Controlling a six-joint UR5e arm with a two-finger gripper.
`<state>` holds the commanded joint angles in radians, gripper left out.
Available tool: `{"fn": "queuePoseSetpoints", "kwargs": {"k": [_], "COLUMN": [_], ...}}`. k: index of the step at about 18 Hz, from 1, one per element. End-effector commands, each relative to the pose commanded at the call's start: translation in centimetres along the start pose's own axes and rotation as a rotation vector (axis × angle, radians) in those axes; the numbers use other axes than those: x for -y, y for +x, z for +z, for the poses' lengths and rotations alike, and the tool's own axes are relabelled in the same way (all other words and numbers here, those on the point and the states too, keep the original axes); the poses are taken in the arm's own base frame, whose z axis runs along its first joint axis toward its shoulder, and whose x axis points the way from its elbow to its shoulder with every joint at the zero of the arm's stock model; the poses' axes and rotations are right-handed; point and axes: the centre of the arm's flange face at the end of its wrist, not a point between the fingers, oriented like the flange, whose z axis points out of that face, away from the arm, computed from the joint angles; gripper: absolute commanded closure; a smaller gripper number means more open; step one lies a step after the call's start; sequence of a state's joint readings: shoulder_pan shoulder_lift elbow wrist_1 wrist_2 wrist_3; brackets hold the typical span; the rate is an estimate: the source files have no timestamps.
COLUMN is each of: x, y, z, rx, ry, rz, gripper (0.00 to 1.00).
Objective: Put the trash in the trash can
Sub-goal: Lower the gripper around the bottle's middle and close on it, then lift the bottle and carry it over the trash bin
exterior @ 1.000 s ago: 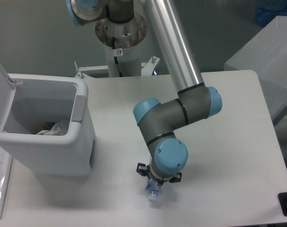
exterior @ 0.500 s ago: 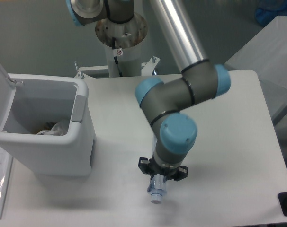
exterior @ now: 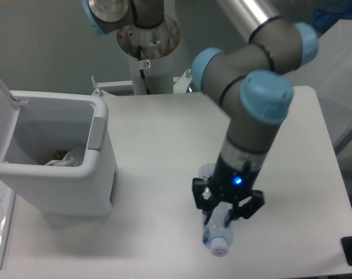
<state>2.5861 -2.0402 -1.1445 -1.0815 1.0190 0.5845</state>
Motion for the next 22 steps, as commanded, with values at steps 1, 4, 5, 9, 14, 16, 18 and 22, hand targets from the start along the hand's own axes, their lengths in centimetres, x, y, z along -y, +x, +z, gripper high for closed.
{"fn": "queuePoseSetpoints", "kwargs": {"k": [1, 4, 5, 9, 14, 16, 18, 22], "x": [0.4, 0.9, 1.4, 2.6, 4.3, 4.6, 4.4, 3.1], "y": [-0.2, -0.2, 0.4, 3.2, 8.0, 11.2, 14.3, 20.2], "z": [-0.7, -2.7, -3.9, -7.0, -10.9, -11.0, -10.9, -10.6], "rx": [-0.031, -0.158, -0.189, -0.197, -0.269, -0.311, -0.34, -0.395], "ry": [0.036, 0.146, 0.18, 0.226, 0.315, 0.317, 0.305, 0.276], "rz": [-0.012, -0.071, -0.07, -0.023, 0.013, 0.029, 0.049, 0.077], "gripper": [0.56, 0.56, 0.56, 0.56, 0.56, 0.56, 0.56, 0.55]}}
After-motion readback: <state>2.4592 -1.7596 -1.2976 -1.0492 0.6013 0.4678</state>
